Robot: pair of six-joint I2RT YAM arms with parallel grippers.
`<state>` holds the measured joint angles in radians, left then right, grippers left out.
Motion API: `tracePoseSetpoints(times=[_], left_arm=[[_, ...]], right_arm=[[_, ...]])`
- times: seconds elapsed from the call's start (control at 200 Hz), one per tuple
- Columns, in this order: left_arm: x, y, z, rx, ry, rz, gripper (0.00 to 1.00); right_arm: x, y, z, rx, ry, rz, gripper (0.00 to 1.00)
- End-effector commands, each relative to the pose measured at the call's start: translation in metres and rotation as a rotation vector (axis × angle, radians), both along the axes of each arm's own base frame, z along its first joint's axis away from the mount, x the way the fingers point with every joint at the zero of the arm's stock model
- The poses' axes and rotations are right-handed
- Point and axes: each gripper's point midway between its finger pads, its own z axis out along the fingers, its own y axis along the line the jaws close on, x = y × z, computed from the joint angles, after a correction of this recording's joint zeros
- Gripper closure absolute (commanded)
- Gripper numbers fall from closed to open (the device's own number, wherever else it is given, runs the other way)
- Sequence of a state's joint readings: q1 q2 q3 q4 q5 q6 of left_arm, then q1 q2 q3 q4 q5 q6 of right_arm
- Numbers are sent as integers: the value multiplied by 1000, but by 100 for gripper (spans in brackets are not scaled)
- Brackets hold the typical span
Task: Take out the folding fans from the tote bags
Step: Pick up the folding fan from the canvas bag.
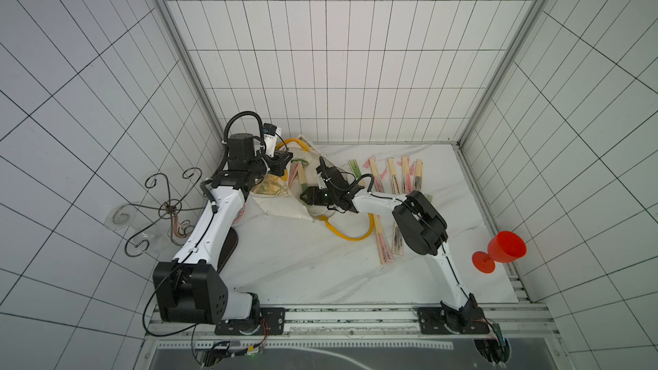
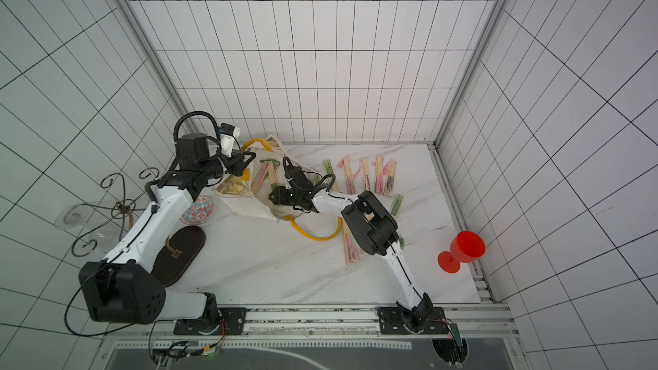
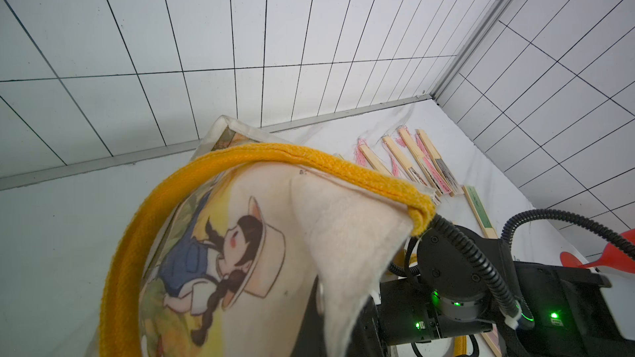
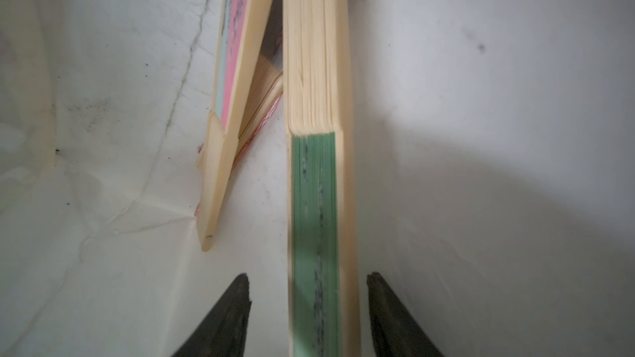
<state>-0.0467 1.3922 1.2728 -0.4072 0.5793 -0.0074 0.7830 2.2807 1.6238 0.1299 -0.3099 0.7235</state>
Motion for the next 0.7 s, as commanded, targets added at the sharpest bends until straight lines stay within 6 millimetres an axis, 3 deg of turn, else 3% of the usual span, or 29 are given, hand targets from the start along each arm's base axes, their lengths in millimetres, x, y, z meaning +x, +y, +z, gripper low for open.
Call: tracePoseSetpoints(times=[0.0,0.225,0.44,0.695], left_arm=[[1,-11,27,-30,-106,-55,100],[-1,-10,30,-24,-117,-53,100],[1,-1,26,14,-115,-20,100],[7,16,20,40,-106,34,100]], right_arm=[[11,19,25,115,0,24,48],[10,23,20,179,34,32,65],[6,23,41,242,-2,67,82],[-1,11,61,252,-45,54,90]])
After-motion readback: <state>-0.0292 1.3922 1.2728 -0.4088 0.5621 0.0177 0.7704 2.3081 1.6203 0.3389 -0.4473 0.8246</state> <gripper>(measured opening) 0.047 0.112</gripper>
